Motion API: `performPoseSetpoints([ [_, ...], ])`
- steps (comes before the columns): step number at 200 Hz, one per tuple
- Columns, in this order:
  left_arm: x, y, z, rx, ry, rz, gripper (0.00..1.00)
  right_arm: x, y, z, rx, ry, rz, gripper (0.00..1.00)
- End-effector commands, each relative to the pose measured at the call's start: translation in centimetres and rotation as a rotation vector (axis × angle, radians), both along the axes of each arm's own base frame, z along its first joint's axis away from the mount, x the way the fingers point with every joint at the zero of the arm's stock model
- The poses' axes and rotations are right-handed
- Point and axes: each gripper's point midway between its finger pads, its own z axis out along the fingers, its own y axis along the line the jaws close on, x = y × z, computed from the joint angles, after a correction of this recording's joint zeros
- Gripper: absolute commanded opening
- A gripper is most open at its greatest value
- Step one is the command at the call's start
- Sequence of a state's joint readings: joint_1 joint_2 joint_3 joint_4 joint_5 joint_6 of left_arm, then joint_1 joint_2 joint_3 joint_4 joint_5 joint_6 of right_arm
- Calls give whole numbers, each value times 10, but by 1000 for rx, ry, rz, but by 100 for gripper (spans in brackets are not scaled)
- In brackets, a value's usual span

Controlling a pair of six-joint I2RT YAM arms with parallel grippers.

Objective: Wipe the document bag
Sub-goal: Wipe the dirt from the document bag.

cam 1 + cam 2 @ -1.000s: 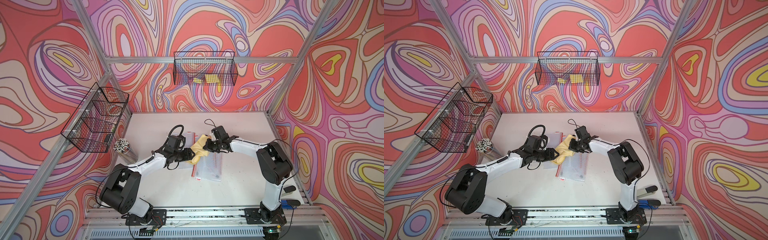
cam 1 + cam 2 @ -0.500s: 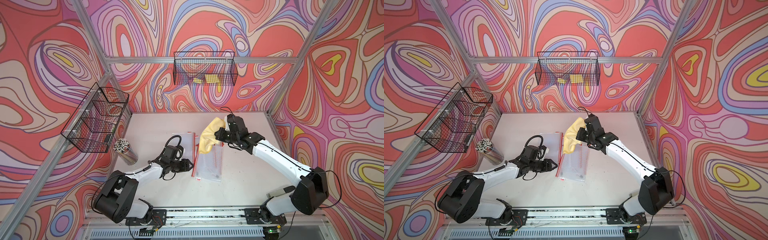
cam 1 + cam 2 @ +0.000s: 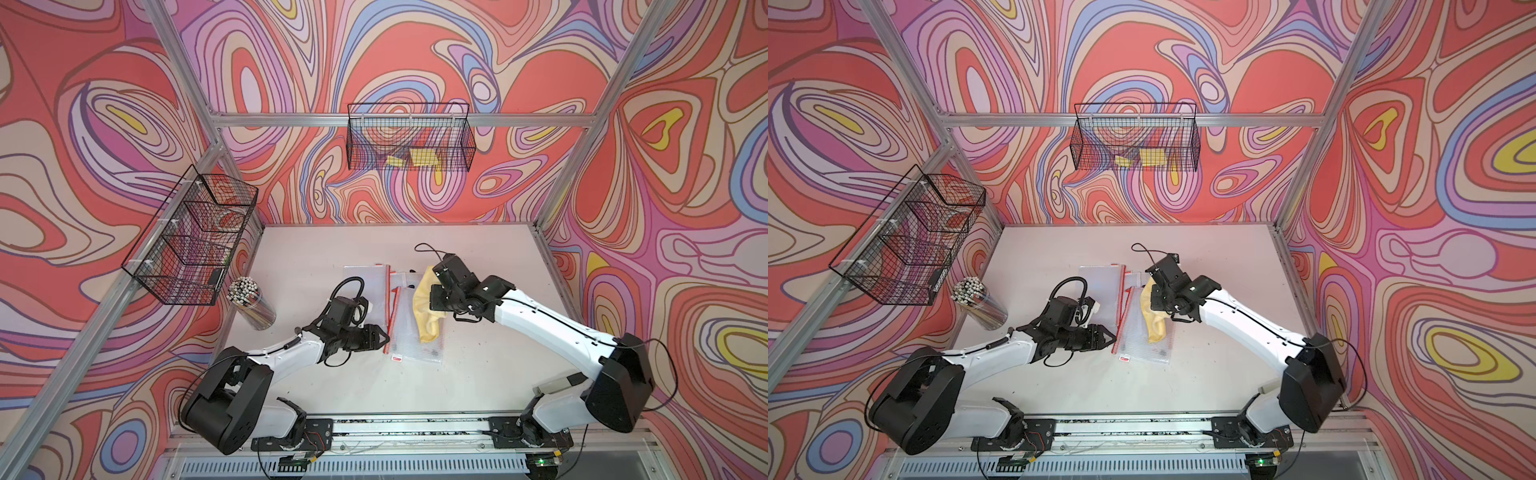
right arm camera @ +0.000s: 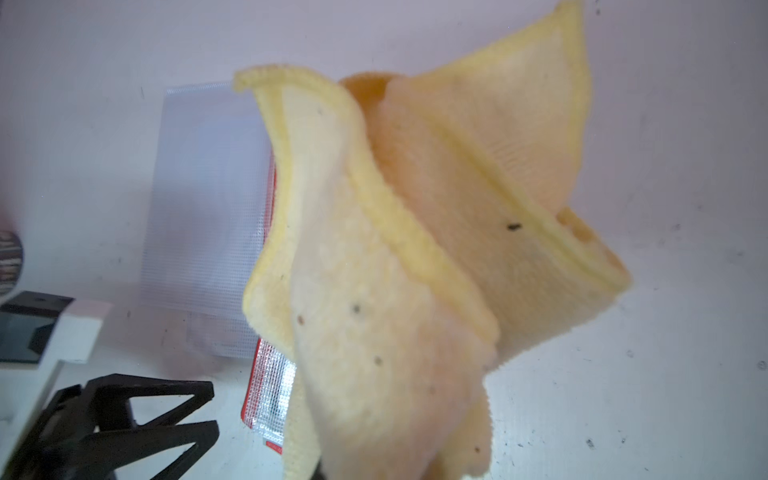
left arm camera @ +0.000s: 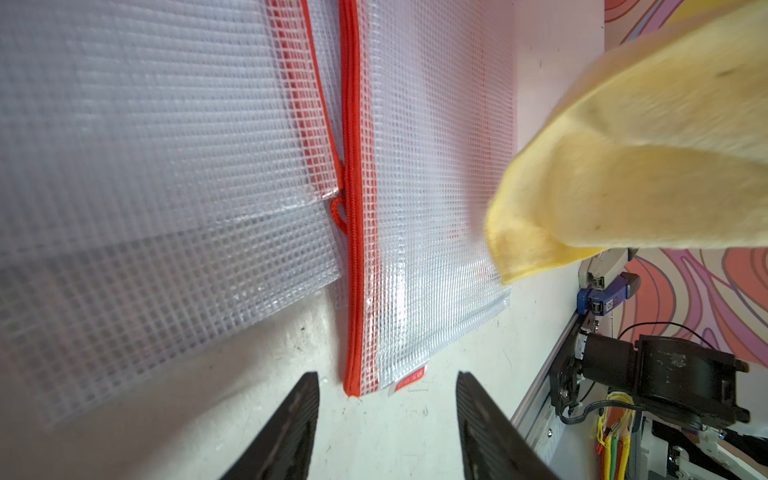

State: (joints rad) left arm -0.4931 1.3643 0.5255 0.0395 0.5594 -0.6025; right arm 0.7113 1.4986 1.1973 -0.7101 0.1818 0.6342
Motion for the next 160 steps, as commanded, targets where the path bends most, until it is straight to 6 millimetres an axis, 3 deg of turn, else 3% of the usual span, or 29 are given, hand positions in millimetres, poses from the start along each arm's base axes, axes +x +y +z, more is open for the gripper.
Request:
performPoseSetpoints([
  [1,-11,7,-14,39,5,-13,56,-7,8,-31,-37,33,14,0],
  [42,-13,7,-33,64,31,-27,55,-10,8,-66,-81,93,19,0],
  [94,-8,-4,-38,28,41,-37,54,-14,31,-100,-162,138,98,0],
  [106,-9,-3,-41,43,45,-39,53,-16,32,-118,-178,167,99,0],
  [160,-18,-5,-61,69,92,-62,44,-16,50,-139,-100,200,99,0],
])
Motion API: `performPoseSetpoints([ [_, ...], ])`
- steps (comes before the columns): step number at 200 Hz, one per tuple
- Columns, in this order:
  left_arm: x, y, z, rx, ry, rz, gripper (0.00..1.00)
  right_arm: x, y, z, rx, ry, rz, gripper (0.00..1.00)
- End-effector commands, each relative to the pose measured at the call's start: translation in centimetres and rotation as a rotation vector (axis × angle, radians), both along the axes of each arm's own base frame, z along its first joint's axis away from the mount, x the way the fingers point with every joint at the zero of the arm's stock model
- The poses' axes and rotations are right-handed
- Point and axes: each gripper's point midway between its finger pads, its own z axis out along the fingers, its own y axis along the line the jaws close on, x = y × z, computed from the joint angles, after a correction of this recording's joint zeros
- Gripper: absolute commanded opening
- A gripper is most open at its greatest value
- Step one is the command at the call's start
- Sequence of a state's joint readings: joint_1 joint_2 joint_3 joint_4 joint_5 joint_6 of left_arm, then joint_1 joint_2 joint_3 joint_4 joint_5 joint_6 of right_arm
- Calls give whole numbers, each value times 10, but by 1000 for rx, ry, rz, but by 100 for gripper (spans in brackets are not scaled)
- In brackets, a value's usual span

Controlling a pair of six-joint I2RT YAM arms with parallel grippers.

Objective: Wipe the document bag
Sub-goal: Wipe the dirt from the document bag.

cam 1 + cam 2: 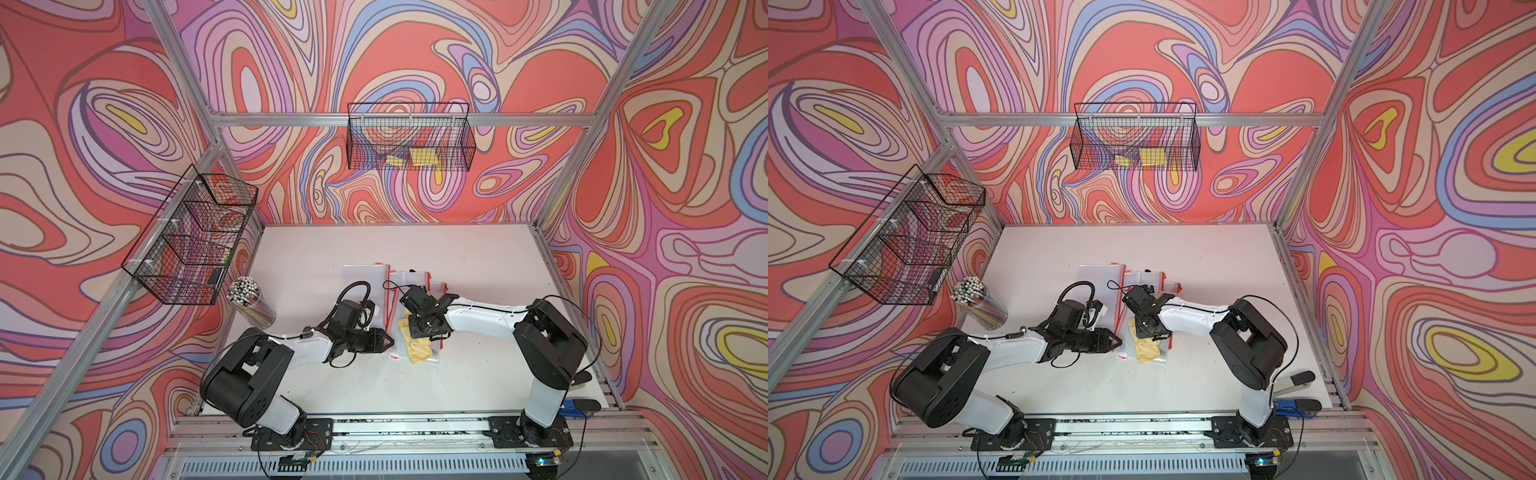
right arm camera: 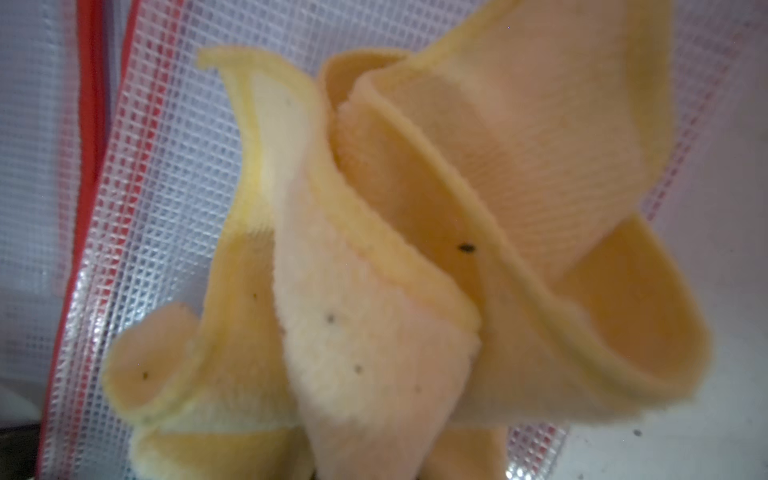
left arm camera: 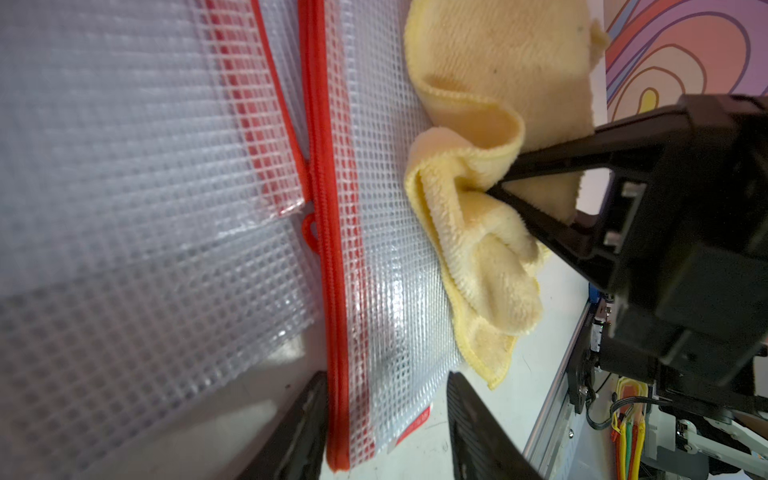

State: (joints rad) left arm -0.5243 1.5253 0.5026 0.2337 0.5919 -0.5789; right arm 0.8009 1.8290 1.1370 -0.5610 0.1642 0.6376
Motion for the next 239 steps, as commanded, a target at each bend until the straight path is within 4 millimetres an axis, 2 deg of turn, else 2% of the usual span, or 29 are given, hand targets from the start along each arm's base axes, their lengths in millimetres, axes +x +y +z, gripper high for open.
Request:
performPoseSetpoints([
  [1,-19,12,-34,94,102,5,44,2,15,-12,53,16,-1,0],
  [20,-20,12,-36,90,108,5,36,2,19,-15,67,26,-1,0],
  [41,-21,15,-35,102,103,14,17,3,18,-18,51,32,-3,0],
  [62,-20,18,-33,119,98,25,0,5,26,-9,38,7,34,0],
  [74,-21,20,-35,133,102,30,0,6,36,1,42,-13,67,0],
  [95,-22,22,-39,149,113,29,0,5,66,16,116,-20,134,0],
  [116,-22,23,-41,153,117,41,0,4,84,12,178,5,159,0],
  [142,-22,25,-41,153,114,50,0,0,88,-1,217,21,153,0],
  [174,-24,26,-41,157,116,47,0,2,72,-24,169,45,107,0],
  [189,-24,26,-40,161,112,46,0,7,57,-31,225,84,37,0],
  [207,-25,29,-39,168,109,51,0,17,31,-37,282,111,-50,0],
  [239,-25,30,-39,170,105,56,0,30,-23,-42,182,112,-135,0],
])
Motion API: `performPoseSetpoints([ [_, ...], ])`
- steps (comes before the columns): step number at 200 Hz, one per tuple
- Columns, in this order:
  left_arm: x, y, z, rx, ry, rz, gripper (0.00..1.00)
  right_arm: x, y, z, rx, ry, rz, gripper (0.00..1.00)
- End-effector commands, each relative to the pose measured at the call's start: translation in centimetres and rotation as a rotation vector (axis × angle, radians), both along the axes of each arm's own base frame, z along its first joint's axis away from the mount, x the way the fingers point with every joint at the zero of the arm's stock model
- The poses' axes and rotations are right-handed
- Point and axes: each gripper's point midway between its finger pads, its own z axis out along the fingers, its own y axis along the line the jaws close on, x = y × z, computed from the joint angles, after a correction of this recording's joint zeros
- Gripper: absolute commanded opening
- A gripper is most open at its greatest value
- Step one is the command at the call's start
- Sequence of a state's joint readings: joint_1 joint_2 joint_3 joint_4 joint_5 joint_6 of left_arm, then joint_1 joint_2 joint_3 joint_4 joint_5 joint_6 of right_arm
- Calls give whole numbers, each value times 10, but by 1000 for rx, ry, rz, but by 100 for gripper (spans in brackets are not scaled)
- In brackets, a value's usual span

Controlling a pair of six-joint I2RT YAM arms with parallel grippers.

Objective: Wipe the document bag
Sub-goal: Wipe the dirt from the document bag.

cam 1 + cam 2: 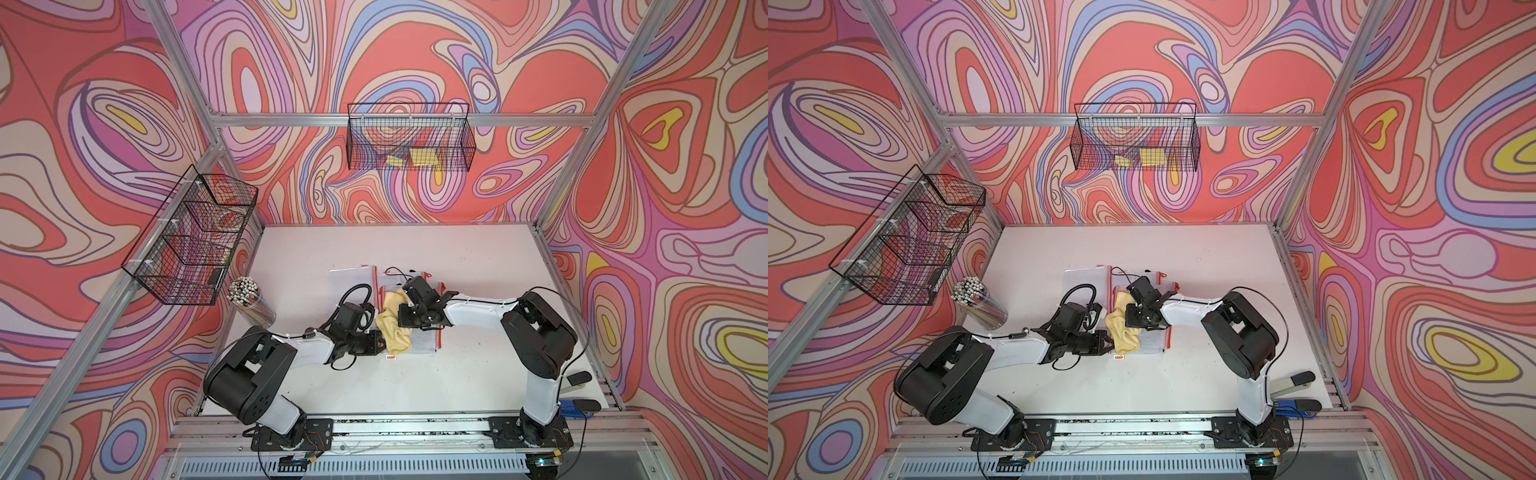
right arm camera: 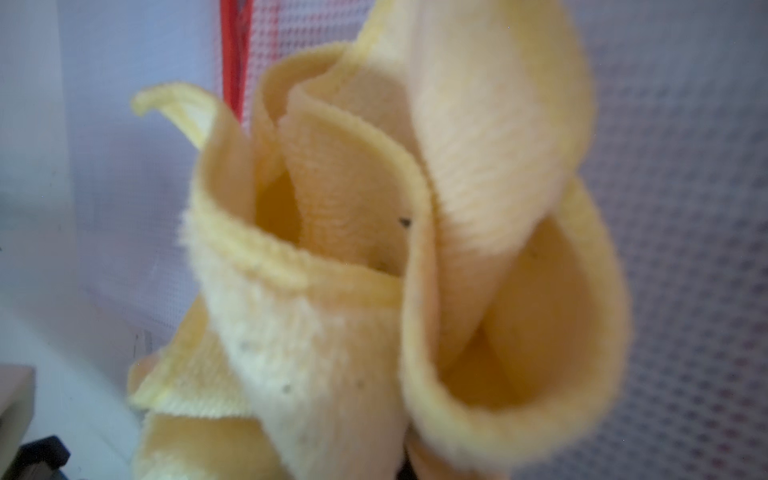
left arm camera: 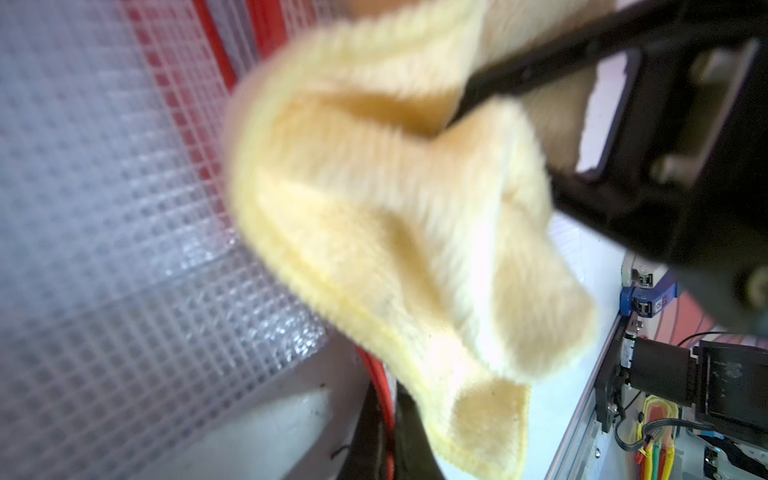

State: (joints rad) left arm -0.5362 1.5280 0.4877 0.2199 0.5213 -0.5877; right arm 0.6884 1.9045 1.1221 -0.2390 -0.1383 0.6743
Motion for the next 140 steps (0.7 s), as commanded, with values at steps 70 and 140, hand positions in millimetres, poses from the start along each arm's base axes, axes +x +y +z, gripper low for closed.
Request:
performPoseSetpoints([
  [70,-25,22,-29,106,110,29,0,-3,-10,-12,-151,45,-5,0],
  [140,-27,23,-29,111,118,26,0,19,17,-39,-97,67,-27,0],
])
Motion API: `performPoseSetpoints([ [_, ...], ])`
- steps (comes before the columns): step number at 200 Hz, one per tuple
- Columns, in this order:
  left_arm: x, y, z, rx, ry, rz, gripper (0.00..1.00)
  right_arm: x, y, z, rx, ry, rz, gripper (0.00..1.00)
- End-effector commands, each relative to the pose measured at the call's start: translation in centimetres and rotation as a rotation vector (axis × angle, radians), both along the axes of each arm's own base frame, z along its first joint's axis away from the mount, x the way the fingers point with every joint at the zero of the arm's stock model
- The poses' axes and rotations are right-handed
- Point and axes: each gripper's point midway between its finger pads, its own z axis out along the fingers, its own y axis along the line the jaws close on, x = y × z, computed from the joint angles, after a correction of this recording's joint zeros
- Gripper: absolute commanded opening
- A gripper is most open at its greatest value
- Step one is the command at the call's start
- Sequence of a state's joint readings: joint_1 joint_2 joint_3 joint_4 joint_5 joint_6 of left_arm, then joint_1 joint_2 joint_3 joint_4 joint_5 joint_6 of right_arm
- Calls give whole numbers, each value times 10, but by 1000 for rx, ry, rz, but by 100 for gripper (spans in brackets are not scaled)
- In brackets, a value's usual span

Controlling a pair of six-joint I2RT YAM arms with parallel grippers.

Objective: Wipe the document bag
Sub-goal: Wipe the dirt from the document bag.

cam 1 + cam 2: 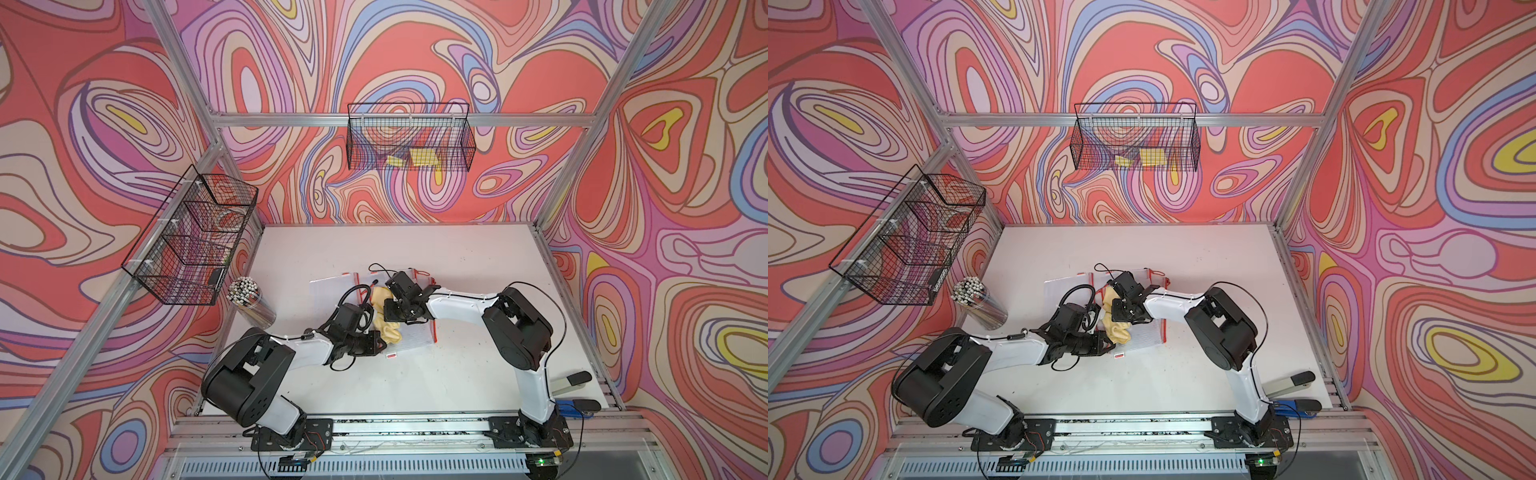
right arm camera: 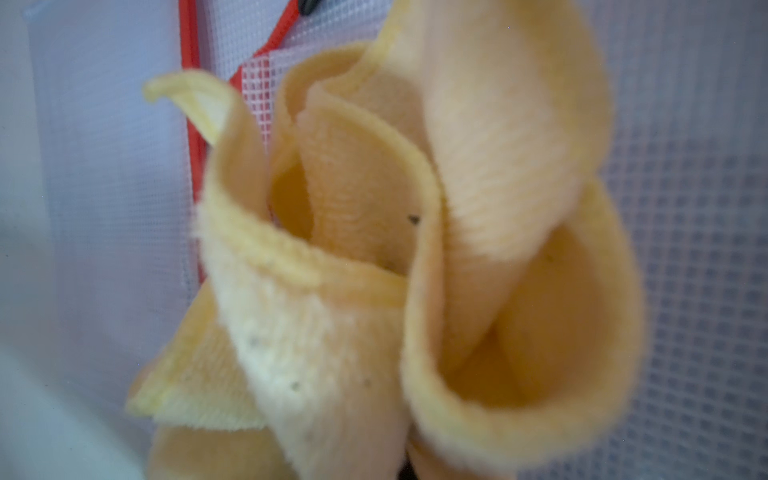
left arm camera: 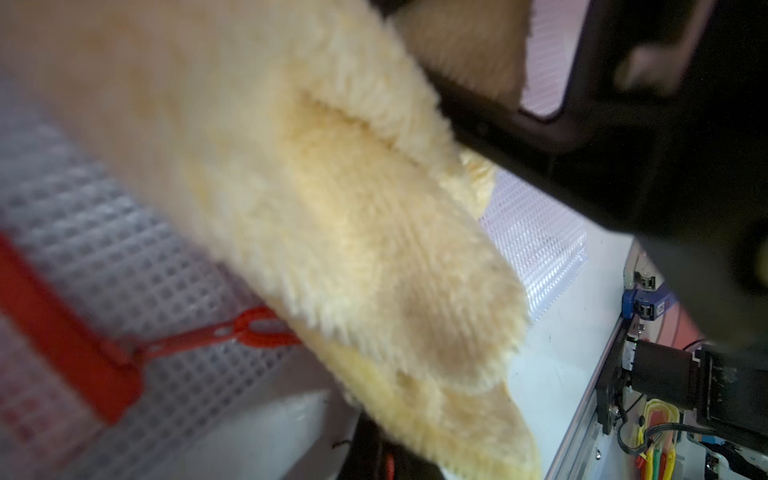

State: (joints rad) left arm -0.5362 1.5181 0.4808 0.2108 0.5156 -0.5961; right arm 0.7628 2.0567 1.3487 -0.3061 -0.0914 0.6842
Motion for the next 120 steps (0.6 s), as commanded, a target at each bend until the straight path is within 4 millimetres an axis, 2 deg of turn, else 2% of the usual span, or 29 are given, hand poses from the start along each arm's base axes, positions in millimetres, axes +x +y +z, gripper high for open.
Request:
performPoseSetpoints([
  [1,-25,21,-28,106,109,16,0,3,-36,-40,-77,92,-73,0],
  [18,-25,22,-28,110,107,18,0,17,-63,-39,-83,91,-129,0],
  [51,-26,23,-28,114,106,20,0,41,-136,-41,-118,108,-260,0],
  [72,-26,23,-29,113,110,17,0,48,-152,-32,-154,86,-268,0],
  [89,-27,23,-29,112,112,17,0,51,-129,-10,-88,60,-226,0],
  [120,-26,23,-30,116,114,23,0,48,-57,28,-2,-15,-109,0],
])
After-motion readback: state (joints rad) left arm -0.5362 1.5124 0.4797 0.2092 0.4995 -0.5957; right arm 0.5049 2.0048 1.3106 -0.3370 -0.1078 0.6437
